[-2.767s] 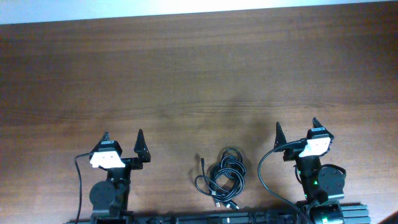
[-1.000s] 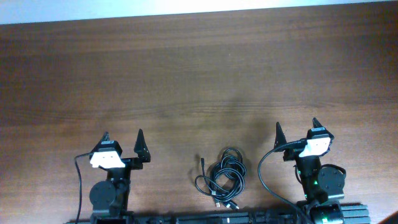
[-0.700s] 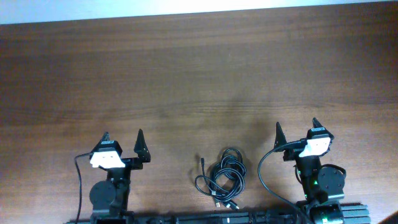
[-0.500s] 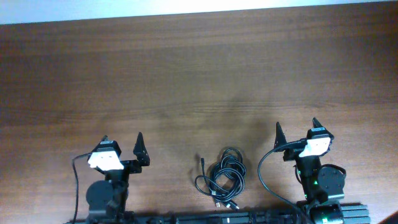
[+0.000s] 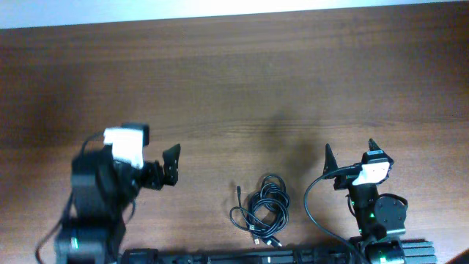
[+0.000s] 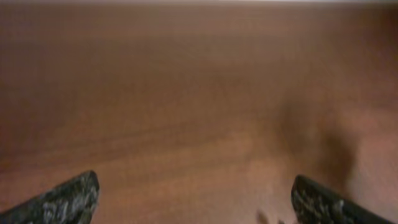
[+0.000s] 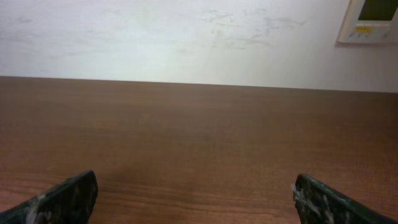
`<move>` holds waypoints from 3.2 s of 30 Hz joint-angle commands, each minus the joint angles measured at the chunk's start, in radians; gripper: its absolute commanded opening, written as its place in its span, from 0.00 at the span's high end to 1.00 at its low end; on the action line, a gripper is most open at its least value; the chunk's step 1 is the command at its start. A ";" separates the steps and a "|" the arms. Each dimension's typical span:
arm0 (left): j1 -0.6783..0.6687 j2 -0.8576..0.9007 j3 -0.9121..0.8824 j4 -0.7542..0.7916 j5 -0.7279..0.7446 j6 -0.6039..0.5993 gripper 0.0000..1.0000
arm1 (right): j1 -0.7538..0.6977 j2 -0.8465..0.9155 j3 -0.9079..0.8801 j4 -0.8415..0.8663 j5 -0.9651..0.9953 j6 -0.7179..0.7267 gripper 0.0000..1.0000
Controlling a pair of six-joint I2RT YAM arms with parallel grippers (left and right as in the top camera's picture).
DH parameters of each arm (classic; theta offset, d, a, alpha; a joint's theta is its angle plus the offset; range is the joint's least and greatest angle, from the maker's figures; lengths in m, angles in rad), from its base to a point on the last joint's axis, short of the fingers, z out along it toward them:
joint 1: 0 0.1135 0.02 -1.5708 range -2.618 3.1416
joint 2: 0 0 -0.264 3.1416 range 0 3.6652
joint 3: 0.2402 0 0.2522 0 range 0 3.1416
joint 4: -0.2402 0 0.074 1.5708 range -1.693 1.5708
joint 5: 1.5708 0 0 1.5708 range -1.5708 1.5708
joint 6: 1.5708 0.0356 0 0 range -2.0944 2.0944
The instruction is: Untangle cables
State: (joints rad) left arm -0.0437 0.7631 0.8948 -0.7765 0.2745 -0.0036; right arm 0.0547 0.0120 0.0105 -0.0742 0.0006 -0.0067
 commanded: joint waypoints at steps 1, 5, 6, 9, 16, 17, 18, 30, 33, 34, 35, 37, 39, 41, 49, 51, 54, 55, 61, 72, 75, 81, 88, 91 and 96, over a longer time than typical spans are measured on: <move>-0.051 0.225 0.197 -0.137 0.059 0.120 0.01 | -0.004 -0.006 -0.005 -0.006 0.012 0.001 0.01; -0.250 0.513 0.325 -0.281 0.059 0.234 0.01 | -0.004 -0.006 -0.005 -0.006 0.012 0.001 0.01; -0.324 0.589 0.325 -0.296 0.050 0.247 0.01 | -0.004 -0.006 -0.005 -0.006 0.012 0.001 0.01; -0.461 0.735 0.325 -0.306 0.043 0.249 0.01 | -0.004 -0.006 -0.005 -0.006 0.012 0.001 0.01; -0.721 0.949 0.324 -0.308 -0.082 0.267 0.01 | -0.004 -0.006 -0.005 -0.006 0.012 0.001 0.01; -0.744 0.962 0.324 -0.301 -0.094 0.267 0.01 | -0.004 -0.006 -0.005 -0.006 0.012 0.001 0.01; -0.768 0.978 0.323 -0.293 -0.106 0.267 0.01 | -0.004 -0.006 -0.005 -0.006 0.012 0.001 0.01; -0.922 1.012 0.286 -0.124 -0.093 0.267 0.01 | -0.004 -0.006 -0.005 -0.006 0.012 0.001 0.01; -0.922 1.012 0.236 -0.032 -0.146 0.267 0.01 | -0.004 -0.006 -0.005 -0.006 0.012 0.001 0.01; -0.922 1.012 0.220 -0.017 -0.167 0.268 0.01 | -0.004 -0.006 -0.005 -0.006 0.012 0.001 0.01; -0.922 1.012 0.206 -0.005 -0.167 0.267 0.01 | -0.004 -0.006 -0.005 -0.006 0.012 0.001 0.01; -0.922 1.012 0.165 0.028 -0.167 0.283 0.01 | -0.004 -0.006 -0.005 -0.006 0.012 0.001 0.01; -0.922 1.012 0.130 0.122 -0.167 0.283 0.01 | -0.004 -0.006 -0.005 -0.006 0.012 0.001 0.01; -0.922 1.012 0.111 0.175 -0.167 0.283 0.01 | -0.004 -0.006 -0.005 -0.006 0.012 0.001 0.01; -0.922 1.031 0.101 0.259 -0.222 0.283 0.40 | -0.004 -0.006 -0.005 -0.006 0.012 0.001 0.01; -0.922 1.073 0.101 0.269 -0.238 0.283 0.46 | -0.004 -0.006 -0.005 -0.006 0.012 0.001 0.01; -0.922 1.124 0.101 0.285 -0.251 0.286 0.69 | -0.004 -0.006 -0.005 -0.006 0.012 0.001 0.01; -0.922 1.124 0.101 0.270 -0.272 0.286 0.79 | -0.004 -0.006 -0.005 -0.006 0.012 0.001 0.01; -0.921 1.121 0.129 0.301 -0.337 0.231 1.00 | -0.004 -0.006 -0.005 -0.006 0.012 0.001 0.01; -0.682 0.853 0.294 0.325 -0.369 0.032 1.00 | -0.004 -0.006 -0.005 -0.006 0.012 0.001 0.01; -0.605 0.740 0.294 0.324 -0.368 -0.008 1.00 | -0.004 -0.006 -0.005 -0.006 0.012 0.001 0.01; -0.575 0.581 0.294 0.324 -0.291 -0.008 1.00 | -0.004 -0.006 -0.005 -0.006 0.012 0.001 0.01; -0.575 0.557 0.294 0.323 -0.046 -0.004 1.00 | -0.004 -0.006 -0.005 -0.006 0.012 0.001 0.01; -0.575 0.555 0.294 0.325 0.052 -0.004 1.00 | -0.004 -0.006 -0.005 -0.006 0.012 0.001 0.01; -0.575 0.555 0.294 0.392 0.150 -0.005 1.00 | -0.004 -0.006 -0.005 0.004 0.013 0.000 0.01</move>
State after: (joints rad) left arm -0.6250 1.3453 1.1633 -0.4282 0.3092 0.0021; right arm 0.0547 0.0113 0.0105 -0.0750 0.0006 -0.0040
